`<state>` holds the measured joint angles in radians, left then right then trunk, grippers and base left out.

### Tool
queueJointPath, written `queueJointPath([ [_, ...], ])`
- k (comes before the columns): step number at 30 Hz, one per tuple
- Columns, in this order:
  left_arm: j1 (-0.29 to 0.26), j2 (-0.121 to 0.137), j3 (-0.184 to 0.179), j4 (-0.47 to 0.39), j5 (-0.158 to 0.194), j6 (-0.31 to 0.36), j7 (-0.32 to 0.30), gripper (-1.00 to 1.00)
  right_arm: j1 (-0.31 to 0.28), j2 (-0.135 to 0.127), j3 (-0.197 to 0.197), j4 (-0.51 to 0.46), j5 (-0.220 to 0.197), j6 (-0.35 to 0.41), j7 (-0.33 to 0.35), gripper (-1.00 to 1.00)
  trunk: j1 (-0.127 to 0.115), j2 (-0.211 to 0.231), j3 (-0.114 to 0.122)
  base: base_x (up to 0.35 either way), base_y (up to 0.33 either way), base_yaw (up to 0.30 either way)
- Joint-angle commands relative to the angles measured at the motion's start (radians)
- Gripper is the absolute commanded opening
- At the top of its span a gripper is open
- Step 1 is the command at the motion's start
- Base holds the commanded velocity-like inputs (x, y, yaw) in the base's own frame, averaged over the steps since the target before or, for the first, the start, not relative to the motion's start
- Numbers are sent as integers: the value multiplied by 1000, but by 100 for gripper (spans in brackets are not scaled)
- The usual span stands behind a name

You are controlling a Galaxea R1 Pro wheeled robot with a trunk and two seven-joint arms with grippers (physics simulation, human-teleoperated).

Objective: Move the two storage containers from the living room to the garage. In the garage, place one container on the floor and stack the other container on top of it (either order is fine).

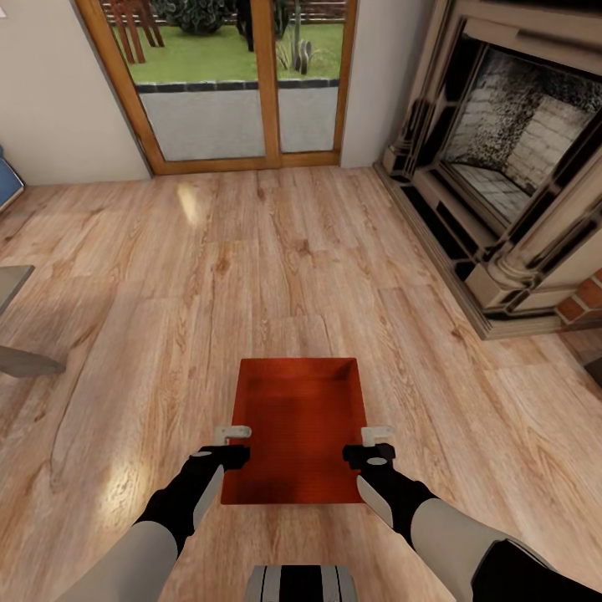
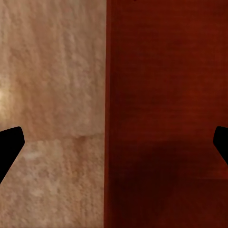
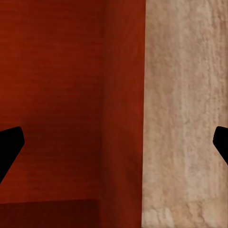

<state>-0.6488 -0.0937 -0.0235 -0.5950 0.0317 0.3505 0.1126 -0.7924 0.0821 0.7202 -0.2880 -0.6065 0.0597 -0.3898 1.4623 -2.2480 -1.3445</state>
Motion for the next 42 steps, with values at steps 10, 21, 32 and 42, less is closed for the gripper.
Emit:
queueJointPath([
  [10,0,0,-3,-2,4,5,6,100,-1,-1,8,-2,-4,6,-8,100,23,-42,-19,0,0,0],
  [21,0,0,-4,-3,2,4,4,100,-1,-1,7,-2,-4,6,-8,100,23,-42,-19,0,0,0],
  [32,0,-4,-3,5,3,8,7,100,-1,-1,7,-2,-5,6,-8,100,23,-42,-19,0,0,0],
  [42,0,-6,-4,14,8,8,7,100,-2,-1,7,5,-5,8,-7,100,23,-42,-19,0,0,0],
])
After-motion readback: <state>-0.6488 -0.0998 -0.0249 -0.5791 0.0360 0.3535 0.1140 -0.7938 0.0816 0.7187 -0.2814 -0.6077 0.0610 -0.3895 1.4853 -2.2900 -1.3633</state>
